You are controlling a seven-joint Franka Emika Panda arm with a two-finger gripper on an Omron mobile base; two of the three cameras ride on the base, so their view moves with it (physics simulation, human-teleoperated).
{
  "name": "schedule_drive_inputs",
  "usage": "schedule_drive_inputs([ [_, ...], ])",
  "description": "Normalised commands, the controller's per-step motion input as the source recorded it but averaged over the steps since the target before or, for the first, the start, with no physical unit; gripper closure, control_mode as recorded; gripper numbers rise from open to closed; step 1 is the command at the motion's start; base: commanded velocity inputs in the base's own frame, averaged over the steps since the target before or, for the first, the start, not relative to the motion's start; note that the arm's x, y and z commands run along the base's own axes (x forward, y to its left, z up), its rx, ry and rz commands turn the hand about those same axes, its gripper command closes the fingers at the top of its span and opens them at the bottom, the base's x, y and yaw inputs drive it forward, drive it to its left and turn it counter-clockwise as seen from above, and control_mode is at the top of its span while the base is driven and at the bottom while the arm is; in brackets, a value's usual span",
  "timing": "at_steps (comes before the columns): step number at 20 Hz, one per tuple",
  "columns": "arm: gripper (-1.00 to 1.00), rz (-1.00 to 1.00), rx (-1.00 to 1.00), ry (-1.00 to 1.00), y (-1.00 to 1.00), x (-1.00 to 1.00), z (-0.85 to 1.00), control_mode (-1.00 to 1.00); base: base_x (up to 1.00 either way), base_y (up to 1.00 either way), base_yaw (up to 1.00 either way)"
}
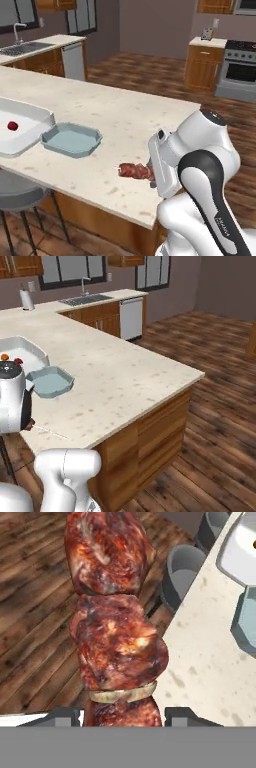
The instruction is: Place the cold items (tomato and tangerine) from the fridge in one tupperware on the dining counter. Place the warm items (hot dog and kebab skewer) in the stove area in another tupperware.
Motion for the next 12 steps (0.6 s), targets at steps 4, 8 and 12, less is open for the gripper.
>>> schedule_drive_inputs([
  [4,1.0,0.0,0.0,0.0,0.0,0.0,0.0,1.0,0.03,1.0,-0.8],
  [8,1.0,0.0,0.0,0.0,0.0,0.0,0.0,1.0,0.0,1.0,-0.67],
  [12,1.0,0.0,0.0,0.0,0.0,0.0,0.0,1.0,0.02,1.0,-0.65],
])
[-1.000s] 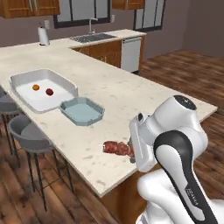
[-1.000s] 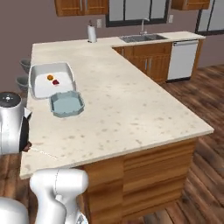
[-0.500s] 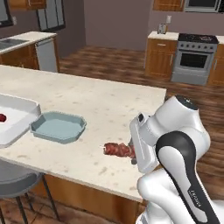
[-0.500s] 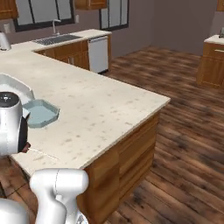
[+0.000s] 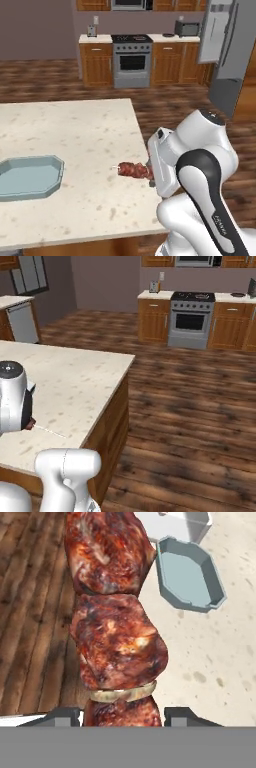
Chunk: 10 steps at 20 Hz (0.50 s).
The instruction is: Place the cold items (tomato and tangerine) from the fridge in one tupperware on the dining counter. Place the warm items (hot dog and kebab skewer) in the stove area in another tupperware.
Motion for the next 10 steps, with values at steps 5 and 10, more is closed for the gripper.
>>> schedule_drive_inputs([
  [5,1.0,0.0,0.0,0.0,0.0,0.0,0.0,1.0,0.2,1.0,-0.39],
  [10,1.0,0.0,0.0,0.0,0.0,0.0,0.0,1.0,-0.34,1.0,0.0],
])
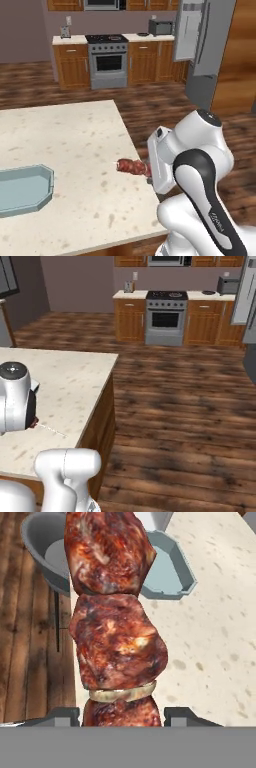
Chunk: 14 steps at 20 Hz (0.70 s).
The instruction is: Place the cold items (tomato and tangerine) from the fridge in one tupperware on the dining counter. Place the warm items (hot dog and kebab skewer) in the stove area in another tupperware.
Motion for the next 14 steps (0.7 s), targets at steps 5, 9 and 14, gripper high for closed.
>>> schedule_drive_inputs([
  [5,1.0,0.0,0.0,0.0,0.0,0.0,0.0,1.0,-0.65,0.49,0.55],
  [9,1.0,0.0,0.0,0.0,0.0,0.0,0.0,1.0,-0.85,0.21,0.19],
  [14,1.0,0.0,0.0,0.0,0.0,0.0,0.0,1.0,-0.41,0.75,-0.47],
])
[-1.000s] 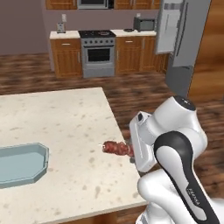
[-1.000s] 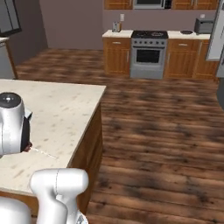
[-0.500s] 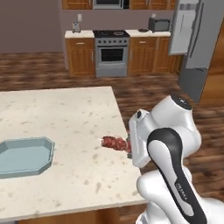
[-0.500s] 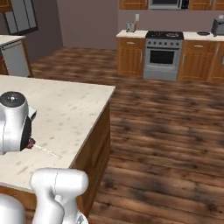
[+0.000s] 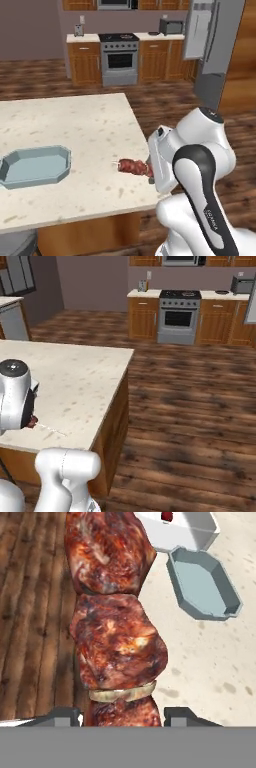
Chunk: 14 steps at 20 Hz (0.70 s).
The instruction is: Place the cold items (tomato and tangerine) from the fridge in one tupperware on the dining counter. Place the warm items (hot dog and kebab skewer) in the stove area in another tupperware.
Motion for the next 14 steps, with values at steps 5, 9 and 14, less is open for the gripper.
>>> schedule_drive_inputs([
  [5,1.0,0.0,0.0,0.0,0.0,0.0,0.0,1.0,-0.12,0.92,-0.55],
  [9,1.0,0.0,0.0,0.0,0.0,0.0,0.0,1.0,0.19,1.0,-0.19],
  [14,1.0,0.07,-0.05,0.0,0.15,0.14,0.0,-1.0,0.27,0.76,0.08],
])
